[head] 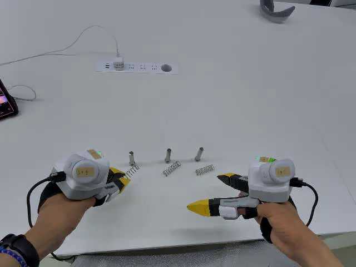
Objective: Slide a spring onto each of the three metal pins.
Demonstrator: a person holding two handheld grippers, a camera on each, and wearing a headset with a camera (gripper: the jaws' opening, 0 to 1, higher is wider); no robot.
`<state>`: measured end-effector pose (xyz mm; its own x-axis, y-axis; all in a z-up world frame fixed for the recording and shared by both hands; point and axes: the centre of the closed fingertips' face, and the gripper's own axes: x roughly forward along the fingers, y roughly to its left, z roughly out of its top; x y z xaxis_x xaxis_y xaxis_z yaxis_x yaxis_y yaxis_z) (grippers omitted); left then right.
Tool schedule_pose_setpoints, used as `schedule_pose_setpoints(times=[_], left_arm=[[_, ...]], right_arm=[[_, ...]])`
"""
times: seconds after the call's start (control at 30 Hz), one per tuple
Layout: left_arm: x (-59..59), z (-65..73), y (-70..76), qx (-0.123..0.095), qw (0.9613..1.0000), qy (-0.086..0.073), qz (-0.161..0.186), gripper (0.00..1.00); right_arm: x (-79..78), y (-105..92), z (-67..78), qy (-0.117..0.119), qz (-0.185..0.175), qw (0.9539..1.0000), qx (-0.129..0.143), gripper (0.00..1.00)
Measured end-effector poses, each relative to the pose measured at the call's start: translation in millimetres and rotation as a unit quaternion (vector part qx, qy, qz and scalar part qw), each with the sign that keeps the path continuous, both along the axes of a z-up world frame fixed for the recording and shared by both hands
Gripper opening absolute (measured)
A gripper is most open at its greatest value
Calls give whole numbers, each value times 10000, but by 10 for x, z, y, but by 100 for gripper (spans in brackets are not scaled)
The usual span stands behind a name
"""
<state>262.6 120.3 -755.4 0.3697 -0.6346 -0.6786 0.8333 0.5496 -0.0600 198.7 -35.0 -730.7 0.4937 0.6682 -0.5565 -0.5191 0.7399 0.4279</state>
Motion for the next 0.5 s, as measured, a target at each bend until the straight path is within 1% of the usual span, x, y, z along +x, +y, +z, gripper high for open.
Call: schedule_pose_setpoints(times=[0.13, 0.27, 0.5], left_arm=[[-72, 24, -48, -20, 9999, 4, -106, 10], [-161, 64, -139, -50, 9996, -4, -266, 10], [-267, 144, -285, -105, 9985, -73, -539, 10]], right_arm=[[1, 35, 39, 6, 23, 9999, 126, 86], [7, 86, 63, 6, 83, 9997, 216, 84], [40, 215, 120, 12, 153, 9989, 432, 80]])
